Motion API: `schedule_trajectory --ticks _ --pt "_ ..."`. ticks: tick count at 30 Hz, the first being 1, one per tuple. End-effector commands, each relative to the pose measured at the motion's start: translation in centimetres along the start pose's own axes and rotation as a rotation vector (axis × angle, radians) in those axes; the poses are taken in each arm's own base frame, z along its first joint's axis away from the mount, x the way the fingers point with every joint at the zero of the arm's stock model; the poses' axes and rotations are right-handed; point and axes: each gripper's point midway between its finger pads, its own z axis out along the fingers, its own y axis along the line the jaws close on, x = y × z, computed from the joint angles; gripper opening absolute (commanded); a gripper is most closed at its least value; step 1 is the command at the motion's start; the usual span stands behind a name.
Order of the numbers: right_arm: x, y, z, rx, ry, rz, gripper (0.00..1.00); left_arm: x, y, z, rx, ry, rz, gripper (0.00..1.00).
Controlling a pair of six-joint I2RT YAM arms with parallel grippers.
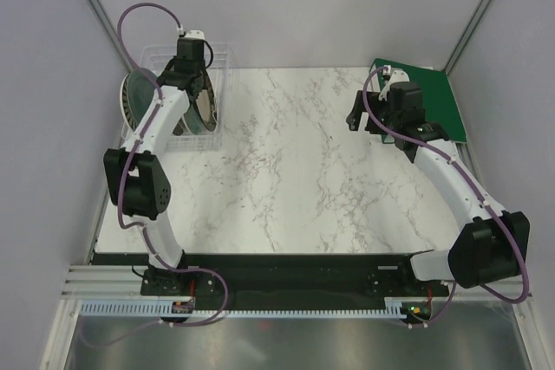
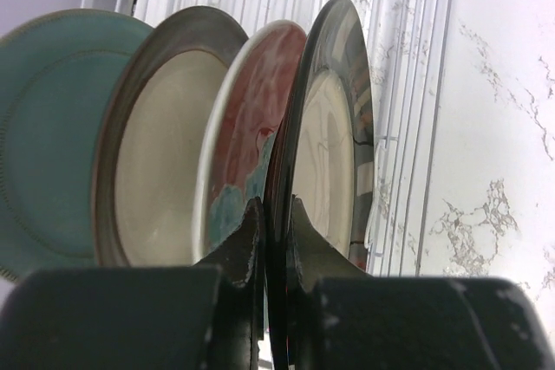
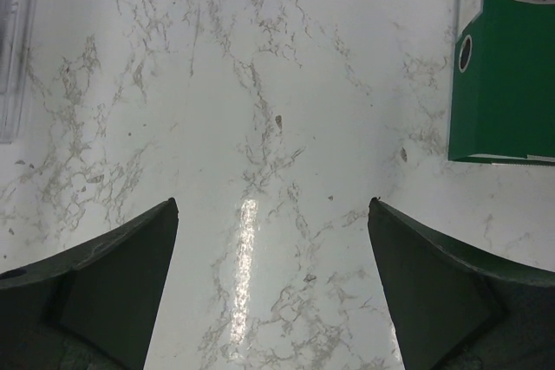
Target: Unload the plates from the dish rack
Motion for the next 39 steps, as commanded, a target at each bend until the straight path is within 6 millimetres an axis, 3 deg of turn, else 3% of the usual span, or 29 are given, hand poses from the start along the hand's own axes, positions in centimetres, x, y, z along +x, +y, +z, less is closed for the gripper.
schedule_trajectory --ticks 1,7,10,11,17,20,21,23,24,26,27,31,39 --pt "-1.1 1.6 0.2 -0.077 -0.03 0.021 0.98 -11.4 2.9 -9.5 0.014 -0.326 -0.156 0.02" --pt "-1.2 4.2 1.1 -0.215 -0.014 0.063 0.98 -13.1 3.0 -14.3 0.089 -0.387 -0.183 0.02" --pt "-2.1 7.2 1.2 -0.379 -0.018 0.109 0.98 -13.1 2.1 -17.0 0.199 -0.391 -0.222 0.02" --pt "-3.1 8.4 1.1 -0.436 -0.05 0.115 0.98 -13.5 1.6 -18.9 0.277 -0.41 -0.267 0.02" --pt "-4.2 12.2 1.4 -0.68 -0.065 0.244 0.98 -11.5 -2.5 -21.9 0.552 -0.344 -0.37 0.02" --pt "-4.5 13.9 1.3 -0.79 -0.061 0.279 0.98 -9.6 -4.8 -22.1 0.676 -0.309 -0.424 0.02" --pt "-4.4 14.5 1.3 -0.816 -0.056 0.287 0.98 -7.6 -5.8 -21.0 0.698 -0.256 -0.436 0.02" --pt "-4.2 15.4 1.5 -0.868 -0.056 0.298 0.98 -7.5 -7.2 -22.0 0.797 -0.269 -0.481 0.02" --pt "-4.1 15.7 1.5 -0.884 -0.055 0.304 0.98 -5.9 -8.1 -21.2 0.817 -0.225 -0.493 0.02" --pt "-3.7 16.4 1.6 -0.916 -0.052 0.317 0.98 -5.5 -9.4 -21.6 0.879 -0.219 -0.518 0.02" --pt "-3.5 16.6 1.7 -0.92 -0.046 0.316 0.98 -4.2 -10.2 -21.0 0.889 -0.191 -0.525 0.02" --pt "-1.2 17.1 3.1 -0.902 0.022 0.322 0.98 -3.3 -11.9 -20.7 0.956 -0.179 -0.572 0.02" --pt "5.0 14.9 5.2 -0.813 0.138 0.383 0.98 -3.1 -13.6 -20.0 1.035 -0.207 -0.598 0.02"
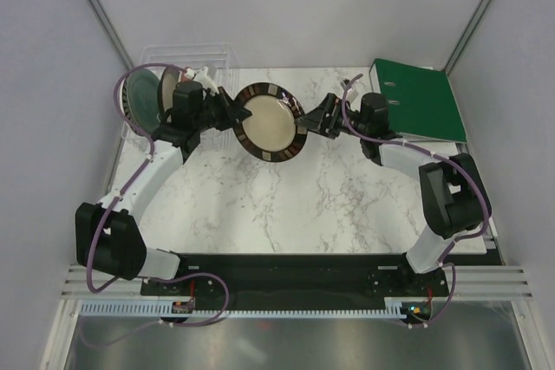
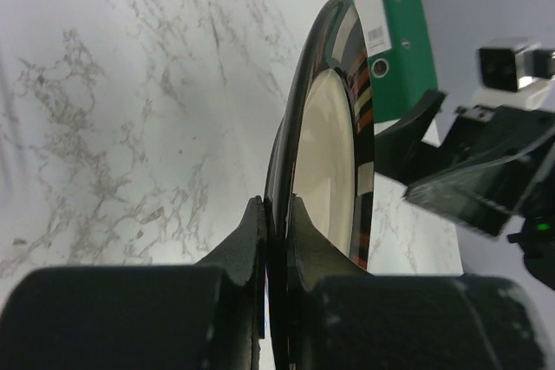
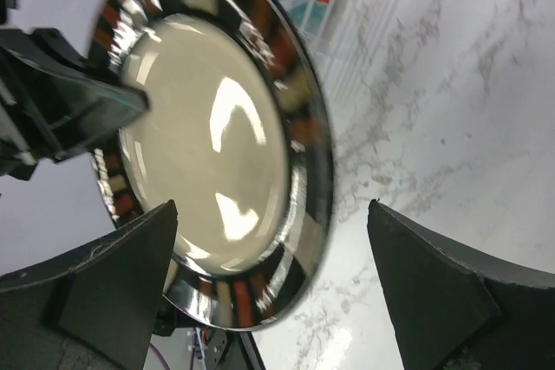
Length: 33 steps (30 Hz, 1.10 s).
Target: Unload the plates from the dish rack
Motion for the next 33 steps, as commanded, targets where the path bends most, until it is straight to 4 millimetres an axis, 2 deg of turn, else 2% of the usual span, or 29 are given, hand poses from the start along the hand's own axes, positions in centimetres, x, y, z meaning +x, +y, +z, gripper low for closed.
schedule_trajectory --ticks 1,6,9,11,13,17,20,21,24,25,28,29,30,31,33 --pt "1.8 -1.5 -0.4 0.006 0.016 0.006 0.98 -6.1 -6.8 -1.6 0.272 -0.217 -0.001 0.02" --pt "2.6 -1.9 -0.4 -0.005 0.045 0.007 0.93 -4.8 -6.7 -0.7 0.311 -0.179 -0.032 0.02" --pt "2.4 -1.6 -0.2 -0.024 0.039 -0.008 0.92 -4.0 -6.4 -0.2 0.329 -0.165 -0.064 0.02" --pt "2.1 -1.3 -0.1 -0.046 0.029 -0.015 0.85 -3.7 -6.2 0.1 0.33 -0.162 -0.069 0.02" --pt "2.0 -1.2 0.1 -0.063 0.026 -0.011 0.72 -3.3 -6.0 0.2 0.328 -0.155 -0.075 0.02" --pt "1.9 -0.9 0.3 -0.1 0.015 -0.006 0.52 -2.5 -5.4 0.6 0.315 -0.14 -0.083 0.02" --pt "1.7 -0.7 0.6 -0.128 0.014 0.003 0.2 -1.6 -5.0 1.2 0.312 -0.116 -0.093 0.02" --pt "1.9 -0.9 0.8 -0.133 0.02 0.013 0.02 -1.4 -5.0 1.4 0.312 -0.114 -0.091 0.02" --pt "1.7 -0.4 1.0 -0.179 0.012 0.032 0.0 -0.6 -4.4 2.5 0.302 -0.089 -0.107 0.02" --pt "1.1 0.5 0.8 -0.221 -0.01 0.028 0.0 -0.3 -4.3 2.8 0.307 -0.075 -0.106 0.02" --pt "0.3 0.6 0.9 -0.234 -0.043 0.041 0.0 0.2 -3.7 4.0 0.301 -0.052 -0.096 0.02" --pt "0.0 0.4 0.9 -0.229 -0.052 0.046 0.0 0.1 -3.8 4.2 0.304 -0.052 -0.086 0.06" --pt "-0.5 0.4 0.8 -0.222 -0.065 0.047 0.0 0.5 -3.2 4.8 0.288 -0.038 -0.077 0.32" --pt "-1.0 0.2 0.8 -0.208 -0.082 0.054 0.0 0.4 -2.8 5.0 0.274 -0.041 -0.07 0.43" --pt "-2.2 -0.4 0.6 -0.174 -0.113 0.034 0.0 0.3 -2.3 5.5 0.24 -0.033 -0.035 0.5"
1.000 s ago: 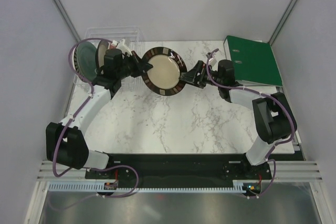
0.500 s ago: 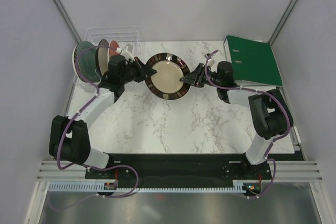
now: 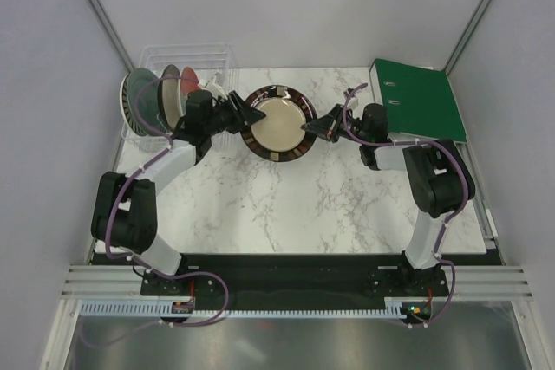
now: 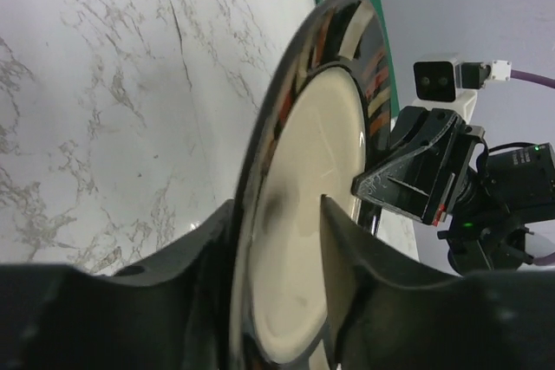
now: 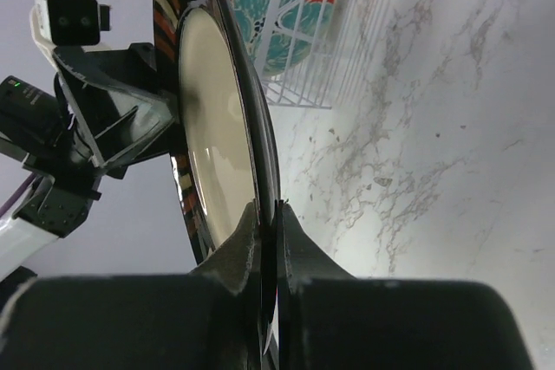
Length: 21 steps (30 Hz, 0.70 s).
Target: Unload the plates from the dish rack
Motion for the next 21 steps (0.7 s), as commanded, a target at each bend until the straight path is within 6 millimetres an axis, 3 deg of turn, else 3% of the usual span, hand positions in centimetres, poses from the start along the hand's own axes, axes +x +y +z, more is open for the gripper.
schedule_trajectory --ticks 1,3,6,7,13,16,17,18,19,20,21 --pt "-3.6 3.6 0.4 -0.066 -0.092 -0.152 0.0 -1.9 -2.6 1.1 0.056 -0.029 0.095 0.56" --pt "-5.1 3.3 0.2 -0.027 -0.121 -0.192 0.0 -2.7 -2.6 1.2 0.043 -0.04 0.139 0.68" --pt "-7.7 2.9 -0.3 0.023 -0.163 -0.197 0.0 -3.6 -2.5 1.3 0.007 -0.054 0.182 0.76" --pt "-8.7 3.5 -0.4 0.013 -0.174 -0.207 0.0 -3.9 -2.2 1.3 -0.014 -0.062 0.19 0.77" --pt "-13.9 2.4 -1.1 0.069 -0.253 -0.194 0.0 -6.2 -1.1 0.9 -0.128 -0.123 0.273 0.81" --pt "-16.0 0.9 -0.6 0.128 -0.271 -0.183 0.0 -7.1 -0.3 0.6 -0.193 -0.14 0.326 0.85" --pt "-16.4 -1.2 -0.3 0.169 -0.264 -0.179 0.0 -7.8 -0.3 0.3 -0.214 -0.156 0.341 0.85" --pt "-16.9 -2.0 0.0 0.188 -0.261 -0.167 0.0 -8.1 -0.5 -0.1 -0.222 -0.169 0.362 0.85" --pt "-18.2 -1.7 0.6 0.19 -0.267 -0.174 0.0 -8.6 -0.4 -0.5 -0.243 -0.19 0.374 0.85" --pt "-18.3 -4.2 1.1 0.224 -0.263 -0.141 0.0 -8.8 -0.2 -0.9 -0.26 -0.203 0.386 0.85" --pt "-19.4 -4.0 1.6 0.224 -0.268 -0.144 0.0 -9.4 -0.6 -1.7 -0.269 -0.227 0.416 0.85"
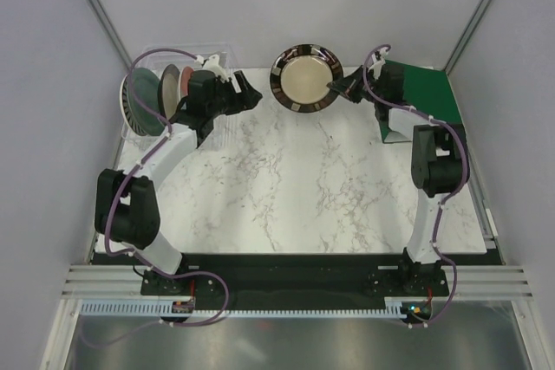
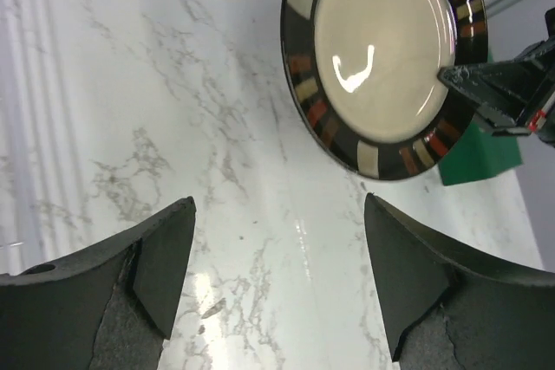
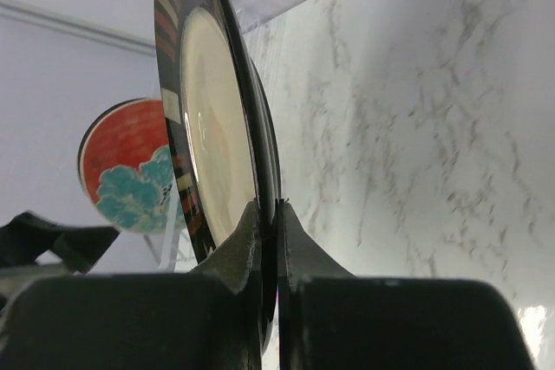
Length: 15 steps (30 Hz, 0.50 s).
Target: Unload the plates from the dish rack
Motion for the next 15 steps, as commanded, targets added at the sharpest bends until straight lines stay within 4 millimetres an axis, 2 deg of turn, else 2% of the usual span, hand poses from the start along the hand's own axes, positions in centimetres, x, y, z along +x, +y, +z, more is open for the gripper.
schedule_trajectory --ticks 1,2,3,5,6,7,8,9,10,15 --pt "-3.5 0.9 3.1 -0.023 -0.042 -0.037 0.0 -4.1 0.9 -2.9 -0.12 -0.119 0.157 0.85" --pt "-3.0 -0.8 4.1 0.004 -0.031 -0.014 0.0 -4.7 1.0 -3.3 -0.141 -0.136 0.175 0.85" --pt "-3.7 -0.8 4.6 0.016 -0.035 -0.015 0.0 -5.2 1.4 -3.8 -0.169 -0.151 0.207 0.85" --pt "-3.6 -3.0 5.6 0.061 -0.035 0.006 0.0 -6.7 2.1 -4.9 -0.23 -0.2 0.241 0.85" --pt "-4.2 -2.7 6.1 0.059 -0.036 0.002 0.0 -7.1 2.4 -5.2 -0.247 -0.208 0.271 0.87" --pt "-4.2 -3.2 6.4 0.067 -0.034 0.011 0.0 -7.9 2.5 -5.7 -0.275 -0.23 0.286 0.87" --pt "-3.7 -4.6 6.9 0.082 -0.023 0.026 0.0 -8.1 2.9 -5.8 -0.296 -0.236 0.297 0.88" --pt "-4.2 -4.3 7.3 0.076 -0.027 0.023 0.0 -8.5 3.3 -5.9 -0.317 -0.245 0.311 0.9" --pt "-3.6 -5.5 7.8 0.092 -0.015 0.036 0.0 -8.7 3.6 -5.9 -0.337 -0.248 0.322 0.9" --pt "-3.5 -7.1 8.8 0.108 -0.007 0.059 0.0 -8.8 5.8 -5.3 -0.415 -0.219 0.334 0.91"
